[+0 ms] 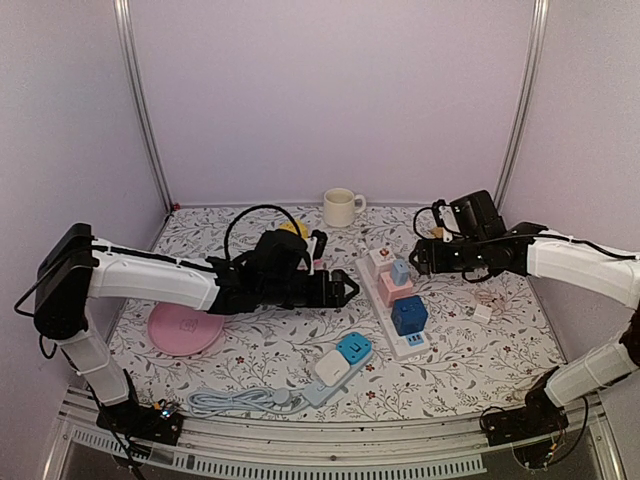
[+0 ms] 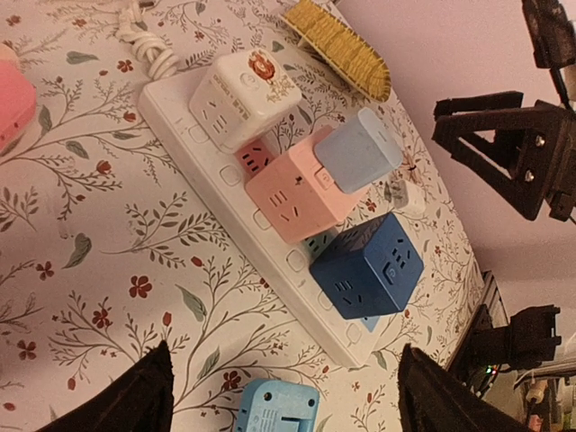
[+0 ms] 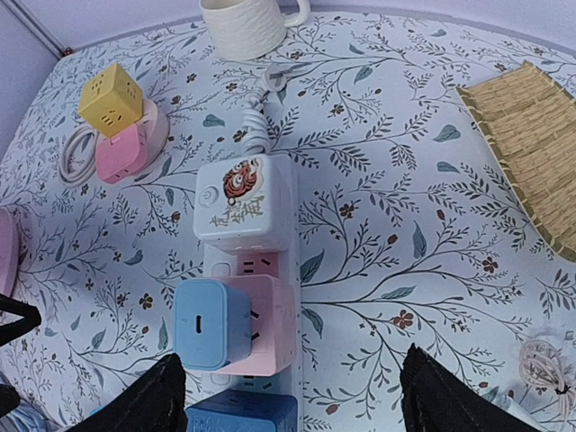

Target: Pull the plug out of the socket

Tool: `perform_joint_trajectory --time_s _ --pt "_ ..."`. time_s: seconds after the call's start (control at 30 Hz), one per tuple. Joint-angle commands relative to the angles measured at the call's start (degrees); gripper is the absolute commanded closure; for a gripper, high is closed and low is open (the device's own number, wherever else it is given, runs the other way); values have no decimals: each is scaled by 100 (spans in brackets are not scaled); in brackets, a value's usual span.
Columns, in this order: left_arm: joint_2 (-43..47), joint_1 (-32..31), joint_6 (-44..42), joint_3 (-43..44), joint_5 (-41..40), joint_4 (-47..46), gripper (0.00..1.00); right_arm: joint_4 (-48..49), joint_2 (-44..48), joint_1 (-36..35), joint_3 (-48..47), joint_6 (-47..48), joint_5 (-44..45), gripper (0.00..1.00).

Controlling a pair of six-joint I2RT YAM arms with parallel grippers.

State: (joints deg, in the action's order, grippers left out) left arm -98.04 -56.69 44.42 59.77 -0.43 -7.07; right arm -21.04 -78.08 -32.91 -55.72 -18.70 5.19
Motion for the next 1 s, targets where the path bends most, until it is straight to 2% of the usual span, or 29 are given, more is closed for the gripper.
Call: perform_joint_trajectory --time_s 0.0,0.17,0.4,0.67,0.77,0.97 --pt "166 71 107 -141 115 -230 14 -84 -310 -283 -324 128 297 19" --pt "214 84 186 -275 88 -301 13 -170 -736 -591 -639 199 471 25" --pt "110 128 257 -223 132 -310 14 -476 -1321 -846 -1098 191 837 41" --pt "-248 273 338 104 345 -372 14 -569 -1542 -876 -1299 158 769 55" --pt "-423 327 340 280 415 -383 15 -602 -1561 -909 -1309 124 737 64" --pt "-856 360 317 745 440 -252 15 -671 -1549 -1041 -1231 -11 768 77"
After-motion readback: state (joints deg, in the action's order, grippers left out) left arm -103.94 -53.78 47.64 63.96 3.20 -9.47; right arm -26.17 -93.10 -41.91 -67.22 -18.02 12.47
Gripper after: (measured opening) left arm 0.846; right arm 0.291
